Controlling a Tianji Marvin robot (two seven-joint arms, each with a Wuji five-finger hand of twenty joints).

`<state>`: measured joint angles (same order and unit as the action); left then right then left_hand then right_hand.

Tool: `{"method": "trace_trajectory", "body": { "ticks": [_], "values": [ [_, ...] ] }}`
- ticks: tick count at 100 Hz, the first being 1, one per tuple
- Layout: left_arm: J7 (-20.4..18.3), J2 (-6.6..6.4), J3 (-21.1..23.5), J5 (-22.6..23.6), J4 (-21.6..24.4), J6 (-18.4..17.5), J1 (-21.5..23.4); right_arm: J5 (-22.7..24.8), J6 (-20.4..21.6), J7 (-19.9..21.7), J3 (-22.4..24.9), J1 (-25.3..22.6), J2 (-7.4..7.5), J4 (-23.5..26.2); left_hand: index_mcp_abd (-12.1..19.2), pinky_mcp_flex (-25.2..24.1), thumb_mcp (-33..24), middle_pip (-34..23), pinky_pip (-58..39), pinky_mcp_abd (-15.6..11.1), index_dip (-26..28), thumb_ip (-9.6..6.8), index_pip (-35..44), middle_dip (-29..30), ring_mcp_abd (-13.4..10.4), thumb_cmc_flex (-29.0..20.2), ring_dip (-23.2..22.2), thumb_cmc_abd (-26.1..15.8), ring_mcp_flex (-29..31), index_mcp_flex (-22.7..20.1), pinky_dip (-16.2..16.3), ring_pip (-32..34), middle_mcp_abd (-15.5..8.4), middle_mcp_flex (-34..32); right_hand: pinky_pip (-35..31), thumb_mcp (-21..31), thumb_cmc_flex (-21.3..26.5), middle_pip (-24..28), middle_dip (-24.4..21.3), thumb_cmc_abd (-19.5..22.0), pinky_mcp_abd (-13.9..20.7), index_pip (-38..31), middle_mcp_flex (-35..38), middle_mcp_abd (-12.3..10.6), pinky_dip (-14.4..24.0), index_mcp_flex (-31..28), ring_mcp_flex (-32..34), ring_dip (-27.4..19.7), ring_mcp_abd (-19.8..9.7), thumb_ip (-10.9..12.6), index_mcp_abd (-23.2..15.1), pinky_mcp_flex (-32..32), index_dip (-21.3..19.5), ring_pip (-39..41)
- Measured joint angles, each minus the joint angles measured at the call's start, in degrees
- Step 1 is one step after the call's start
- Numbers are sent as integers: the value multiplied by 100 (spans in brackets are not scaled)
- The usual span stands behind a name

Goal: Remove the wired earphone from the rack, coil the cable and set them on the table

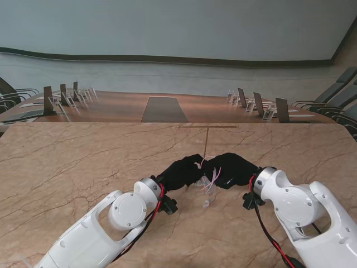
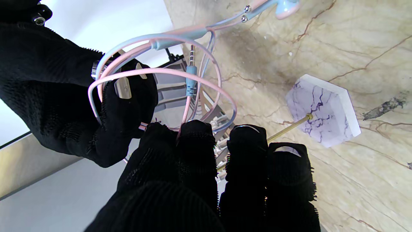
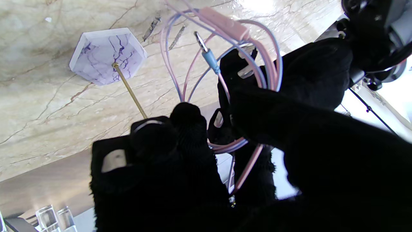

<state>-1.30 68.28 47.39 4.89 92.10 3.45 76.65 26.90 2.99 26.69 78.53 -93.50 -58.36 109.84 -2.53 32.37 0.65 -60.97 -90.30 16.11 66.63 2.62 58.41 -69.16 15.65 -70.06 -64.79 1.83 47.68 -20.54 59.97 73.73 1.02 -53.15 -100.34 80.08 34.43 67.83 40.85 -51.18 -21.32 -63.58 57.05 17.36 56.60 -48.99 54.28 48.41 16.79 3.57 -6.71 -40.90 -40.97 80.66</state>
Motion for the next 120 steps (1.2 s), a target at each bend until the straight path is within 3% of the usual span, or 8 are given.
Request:
{"method": "trace_trajectory", "body": {
  "ticks": [72, 83, 99, 120],
  "values": [
    [-373, -61, -156, -29, 38, 147, -94, 41, 50, -338, -49, 106, -73, -94, 39, -253, -1, 285, 52, 40, -159, 9, 3, 142, 37, 0, 67, 61, -158, -39, -84, -273, 74, 9, -4, 0, -3, 46, -65, 0, -1, -44, 0, 2, -6, 33, 2, -2, 2, 0, -49, -6, 0, 7],
    [-442, -85, -167, -7, 38, 148, -111, 40, 80, -355, -31, 110, -75, -94, 71, -479, -1, 428, 178, 40, -499, 10, -15, 192, 58, 0, 68, 117, -313, -102, -85, -404, 198, 24, -23, 0, -4, 90, -119, 2, -1, -50, 0, 2, -7, 40, 3, -2, 2, 0, -56, -6, -4, 43],
    [-476, -102, -179, 36, 9, 61, -143, 40, 110, -350, -6, 116, -76, -102, 127, -812, -68, 631, 415, 15, -1539, 10, -324, 279, 67, 32, 65, 257, -629, -282, -79, -597, 279, 317, -26, 0, -7, 97, -128, 5, -2, -83, -1, 2, -7, 71, 3, -2, 2, 0, -71, -7, -12, 48],
    [-482, -108, -151, 48, -21, -43, -151, 130, 93, -314, 26, 94, -74, -123, 201, -1087, -76, 718, 576, 7, -2178, 10, -608, 280, 140, 722, 46, 285, -877, -562, 1, -670, 368, 494, -27, 0, -14, 112, -144, 7, -2, -102, -11, 3, -7, 86, 2, -2, 2, 0, -101, -8, -15, 48]
  ]
}}
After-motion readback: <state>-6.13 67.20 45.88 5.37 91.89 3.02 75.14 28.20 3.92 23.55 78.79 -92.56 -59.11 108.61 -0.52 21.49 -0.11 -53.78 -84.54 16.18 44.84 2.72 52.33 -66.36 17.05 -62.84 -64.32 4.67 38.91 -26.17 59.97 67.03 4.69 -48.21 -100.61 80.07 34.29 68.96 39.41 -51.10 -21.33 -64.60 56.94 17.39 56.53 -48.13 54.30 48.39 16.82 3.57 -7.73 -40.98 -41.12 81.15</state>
